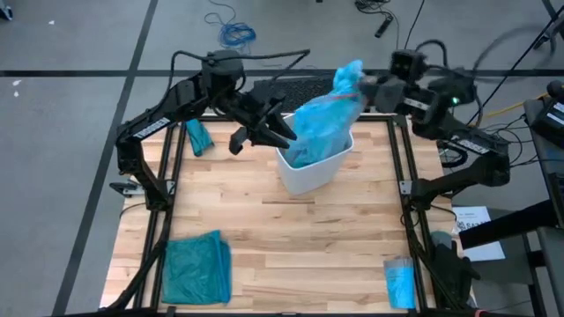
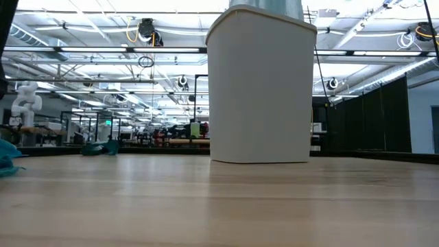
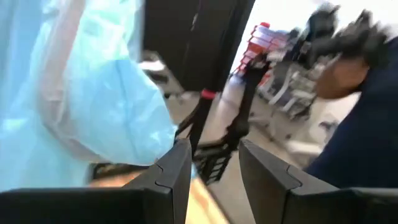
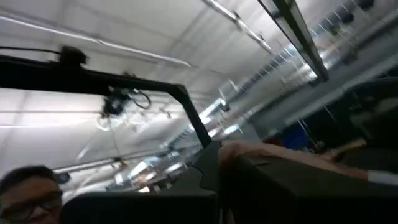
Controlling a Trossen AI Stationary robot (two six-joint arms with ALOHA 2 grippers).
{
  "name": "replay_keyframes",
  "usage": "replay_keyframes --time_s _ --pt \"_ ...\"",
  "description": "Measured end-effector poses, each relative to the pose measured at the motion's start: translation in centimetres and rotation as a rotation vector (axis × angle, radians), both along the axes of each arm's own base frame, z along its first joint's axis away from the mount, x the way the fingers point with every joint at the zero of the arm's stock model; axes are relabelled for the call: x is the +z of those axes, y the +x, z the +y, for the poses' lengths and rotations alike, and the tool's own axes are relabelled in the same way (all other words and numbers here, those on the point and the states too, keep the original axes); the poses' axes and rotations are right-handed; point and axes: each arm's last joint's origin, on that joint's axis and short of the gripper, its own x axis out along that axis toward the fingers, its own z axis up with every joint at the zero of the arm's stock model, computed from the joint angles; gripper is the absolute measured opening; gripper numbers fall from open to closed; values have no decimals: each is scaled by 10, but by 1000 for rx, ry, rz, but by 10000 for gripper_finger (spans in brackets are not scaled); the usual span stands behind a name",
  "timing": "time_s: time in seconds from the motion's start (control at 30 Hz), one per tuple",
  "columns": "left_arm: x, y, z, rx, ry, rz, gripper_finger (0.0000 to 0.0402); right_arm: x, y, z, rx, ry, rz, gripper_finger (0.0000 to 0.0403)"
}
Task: Place trash/remove bag and relplace
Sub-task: Remove the blue trash bag from the white trash bin, then close the blue trash bag
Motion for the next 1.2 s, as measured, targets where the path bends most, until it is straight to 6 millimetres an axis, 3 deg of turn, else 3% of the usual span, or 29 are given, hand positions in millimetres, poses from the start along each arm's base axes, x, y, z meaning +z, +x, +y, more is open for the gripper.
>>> replay_keyframes --time_s 0.07,0.17,0.3,0.43,0.67,1.0,1.2 --pt "-6 0 1 43 28 45 132 22 -9 -4 -18 -61 -36 0" --pt "-15 2 2 91 58 105 132 61 -41 3 -68 -183 -168 0" --pt "-23 5 5 145 111 142 132 73 -51 5 -115 -210 -62 0" --pt "-34 11 10 258 196 192 132 83 -49 3 -139 -235 -114 0" --pt "-61 27 19 350 282 277 132 112 -97 15 -223 -308 -259 0" --pt "-95 44 24 342 274 387 132 121 -123 17 -339 -324 -228 0" --pt "-102 45 25 350 299 416 132 116 -117 10 -363 -304 -140 0"
